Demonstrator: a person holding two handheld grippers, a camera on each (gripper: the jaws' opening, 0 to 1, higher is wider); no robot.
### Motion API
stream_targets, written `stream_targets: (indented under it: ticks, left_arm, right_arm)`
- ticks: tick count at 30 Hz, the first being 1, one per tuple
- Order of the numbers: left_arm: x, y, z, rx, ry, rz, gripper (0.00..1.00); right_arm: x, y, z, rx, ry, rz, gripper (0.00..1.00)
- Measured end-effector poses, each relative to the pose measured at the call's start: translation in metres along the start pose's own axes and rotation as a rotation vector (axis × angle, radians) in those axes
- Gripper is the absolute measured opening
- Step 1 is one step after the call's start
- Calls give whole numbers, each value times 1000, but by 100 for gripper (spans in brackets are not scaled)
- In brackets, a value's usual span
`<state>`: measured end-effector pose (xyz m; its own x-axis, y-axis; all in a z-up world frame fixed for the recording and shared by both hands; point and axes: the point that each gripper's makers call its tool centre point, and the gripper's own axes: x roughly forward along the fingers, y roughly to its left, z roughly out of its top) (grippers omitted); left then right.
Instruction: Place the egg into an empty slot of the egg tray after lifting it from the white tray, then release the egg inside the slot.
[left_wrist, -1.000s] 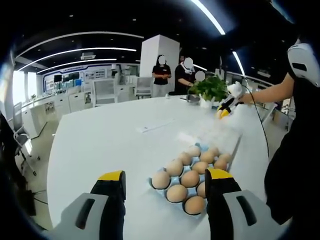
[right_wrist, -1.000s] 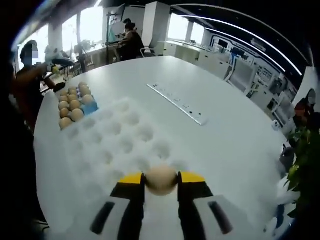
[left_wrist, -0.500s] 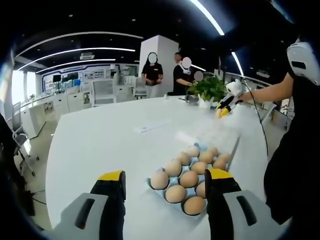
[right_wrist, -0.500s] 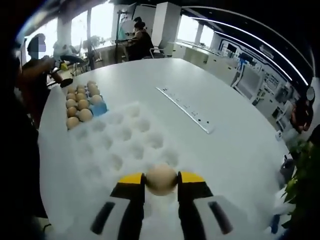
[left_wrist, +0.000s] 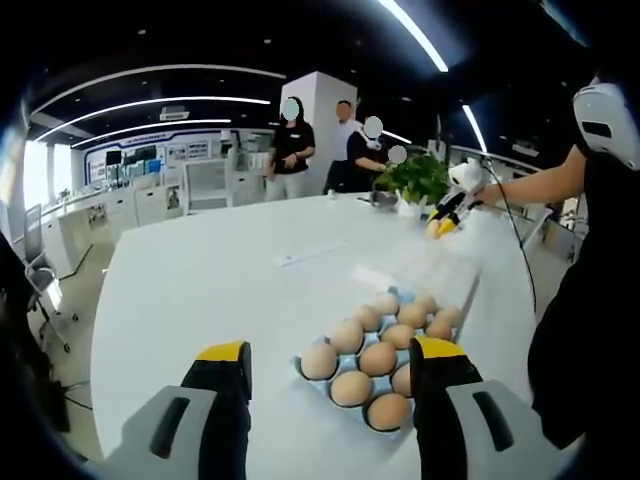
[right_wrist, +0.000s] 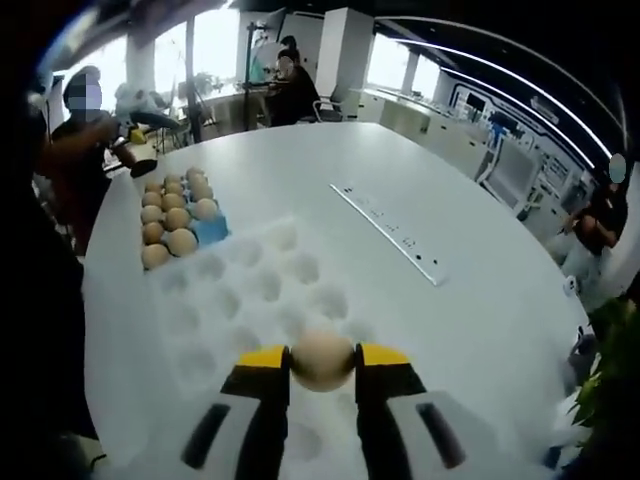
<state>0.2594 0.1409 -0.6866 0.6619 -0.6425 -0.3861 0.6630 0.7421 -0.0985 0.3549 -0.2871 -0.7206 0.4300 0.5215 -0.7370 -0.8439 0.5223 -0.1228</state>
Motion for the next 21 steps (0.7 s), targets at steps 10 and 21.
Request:
stream_targets:
  ticks: [10, 21]
  left_arm:
    - [-2, 1, 0, 1, 1, 6, 65]
    - [-3, 3, -1, 0, 4, 9, 65]
  right_arm:
    - [20, 16, 18, -34, -21, 64, 25]
    - [44, 39, 43, -81, -46, 136, 25]
